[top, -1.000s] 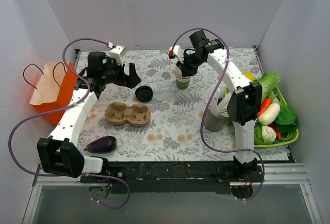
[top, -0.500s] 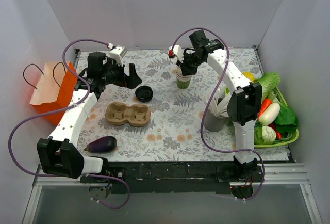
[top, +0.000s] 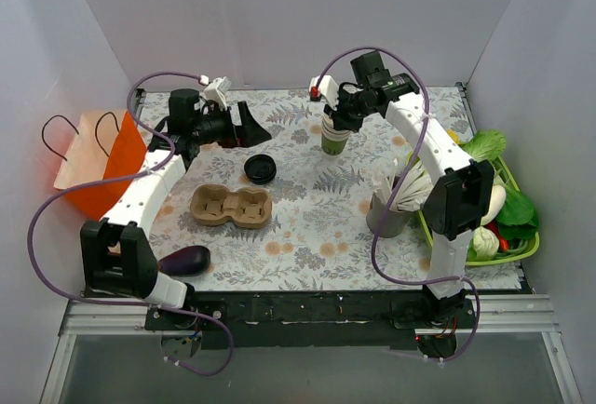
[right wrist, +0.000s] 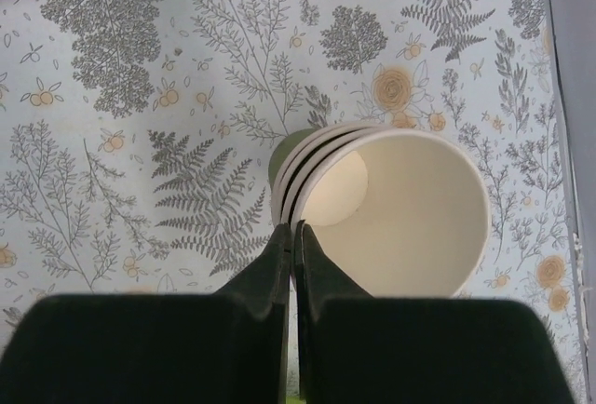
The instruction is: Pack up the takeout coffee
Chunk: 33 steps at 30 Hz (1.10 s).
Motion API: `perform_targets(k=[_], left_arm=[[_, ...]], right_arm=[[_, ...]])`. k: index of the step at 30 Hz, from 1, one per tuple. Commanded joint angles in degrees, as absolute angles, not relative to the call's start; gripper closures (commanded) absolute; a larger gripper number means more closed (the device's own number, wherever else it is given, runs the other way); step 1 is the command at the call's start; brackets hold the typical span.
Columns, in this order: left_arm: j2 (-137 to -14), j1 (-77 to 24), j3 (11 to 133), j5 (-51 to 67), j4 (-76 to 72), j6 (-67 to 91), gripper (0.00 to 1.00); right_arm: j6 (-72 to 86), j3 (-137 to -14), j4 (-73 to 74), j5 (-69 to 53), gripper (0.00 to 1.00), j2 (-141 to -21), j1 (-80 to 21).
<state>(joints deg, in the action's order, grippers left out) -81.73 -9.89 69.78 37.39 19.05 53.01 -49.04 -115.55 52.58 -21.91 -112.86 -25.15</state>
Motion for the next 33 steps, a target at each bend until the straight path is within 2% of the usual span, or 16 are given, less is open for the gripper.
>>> perform_targets(k=[1, 9, 16, 33], left_arm=[[-86.91, -10.98, 69.17, 45.69, 4.42, 69.23, 0.02], [-106.49, -15.9, 78.3, 46.84, -7.46, 83.05, 0.02], [-116.61, -17.22, 83.31, 49.39, -16.34, 90.61, 0.02], [-126.12, -20.74, 91.67, 48.78, -18.55, 95.45, 0.02]], right_arm=[[-45.8, -109.08, 43.27, -19.79, 0.99, -107.67, -25.75], [-42.98, -106.43, 36.83, -17.67, 0.99, -108.1, -25.05], [-41.31, -106.52, 36.03, -16.52, 0.99, -109.86, -25.05], [-39.9, -111.8, 37.97, -15.65, 0.99, -114.35, -25.22]])
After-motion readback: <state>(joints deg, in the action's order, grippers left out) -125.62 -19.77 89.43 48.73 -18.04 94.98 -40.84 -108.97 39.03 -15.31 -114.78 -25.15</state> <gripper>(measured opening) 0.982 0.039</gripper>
